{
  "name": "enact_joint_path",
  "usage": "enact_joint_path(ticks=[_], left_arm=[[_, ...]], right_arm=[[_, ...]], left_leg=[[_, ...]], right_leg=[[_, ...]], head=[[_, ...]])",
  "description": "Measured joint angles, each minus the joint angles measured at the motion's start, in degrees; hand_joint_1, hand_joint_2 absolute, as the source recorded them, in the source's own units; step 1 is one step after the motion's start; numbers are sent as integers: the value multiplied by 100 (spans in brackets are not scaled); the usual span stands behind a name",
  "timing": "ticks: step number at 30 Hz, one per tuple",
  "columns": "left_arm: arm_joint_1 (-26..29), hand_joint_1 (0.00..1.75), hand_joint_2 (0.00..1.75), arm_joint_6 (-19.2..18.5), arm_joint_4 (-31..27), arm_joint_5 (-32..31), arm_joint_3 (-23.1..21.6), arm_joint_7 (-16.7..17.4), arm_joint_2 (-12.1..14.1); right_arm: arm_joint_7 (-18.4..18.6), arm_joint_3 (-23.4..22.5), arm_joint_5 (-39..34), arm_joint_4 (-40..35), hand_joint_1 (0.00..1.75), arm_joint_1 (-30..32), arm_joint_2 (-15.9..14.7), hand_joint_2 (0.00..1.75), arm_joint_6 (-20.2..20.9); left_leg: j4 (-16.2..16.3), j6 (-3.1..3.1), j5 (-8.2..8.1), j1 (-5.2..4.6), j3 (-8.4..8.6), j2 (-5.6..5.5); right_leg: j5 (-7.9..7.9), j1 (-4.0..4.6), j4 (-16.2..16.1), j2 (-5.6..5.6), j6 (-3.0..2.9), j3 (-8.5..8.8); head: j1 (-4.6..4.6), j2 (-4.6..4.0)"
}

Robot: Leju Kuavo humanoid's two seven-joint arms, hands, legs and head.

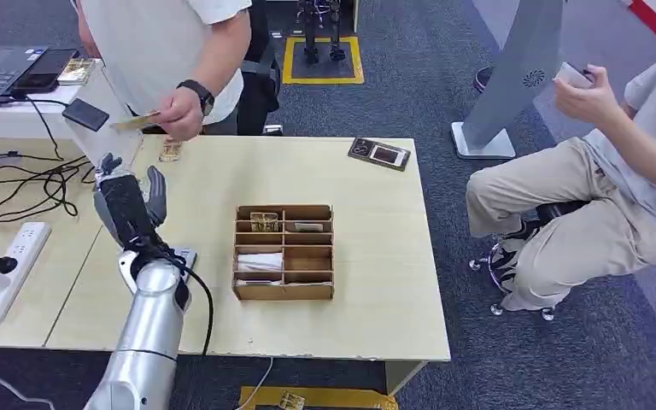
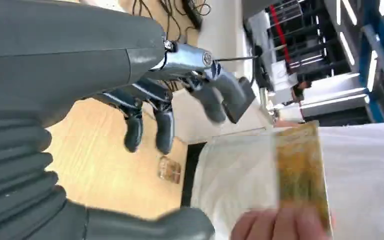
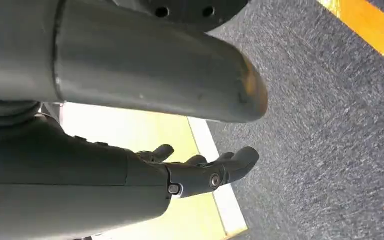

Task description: Pass the card to the sensor for recognition and then transmit it.

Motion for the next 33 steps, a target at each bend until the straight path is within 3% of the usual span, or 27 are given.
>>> enact_joint_path(ticks=[11, 16, 21, 22, 26, 30, 33], left_arm=[[602, 0, 0, -74, -933, 35, -432, -155, -66], [692, 0, 0, -112, -1056, 293, -454, -175, -72], [952, 0, 0, -336, -1352, 658, -542, -424, -74], [1016, 0, 175, -373, -1418, 697, -573, -450, -81], [1319, 0, 175, -666, -1765, 863, -717, -695, -79], [2032, 0, 175, -1633, -2416, 1233, -1177, -1188, -6], [2575, 0, 175, -1923, -2806, 919, -1599, -1588, 139]], right_arm=[[109, -39, 0, -20, 0, 57, 17, 0, -116], [109, -55, 0, -20, 0, 58, 15, 0, -129], [118, -94, 0, -20, 0, 62, 15, 0, -188], [120, -100, 0, -20, 0, 63, 15, 0, -197], [127, -127, 0, -20, 0, 68, 9, 0, -219], [140, -149, 0, -20, 0, 121, -4, 0, -245], [149, -151, 0, -20, 0, 183, -44, 0, -262]], left_leg=[[0, 1, -1, -1, -4, 1], [0, 1, -1, -1, -4, 0], [0, 1, -1, 0, -5, 1], [0, 1, -1, -1, -6, 0], [0, 0, -3, -1, -8, 2], [0, 5, -7, -2, -10, 2], [0, 1, -12, -3, -12, 1]], right_leg=[[0, 0, -1, 1, 0, -5], [0, 0, -1, 1, 0, -5], [0, 0, -1, 1, 0, -6], [-1, 0, -1, 1, 1, -8], [-2, -1, -1, 3, 1, -9], [-5, -2, -6, 4, 2, -10], [-8, -2, -10, 3, 1, -12]], head=[[-2, 0], [-2, 0], [-2, 0], [-2, 0], [-4, 0], [-2, 0], [-2, 0]])
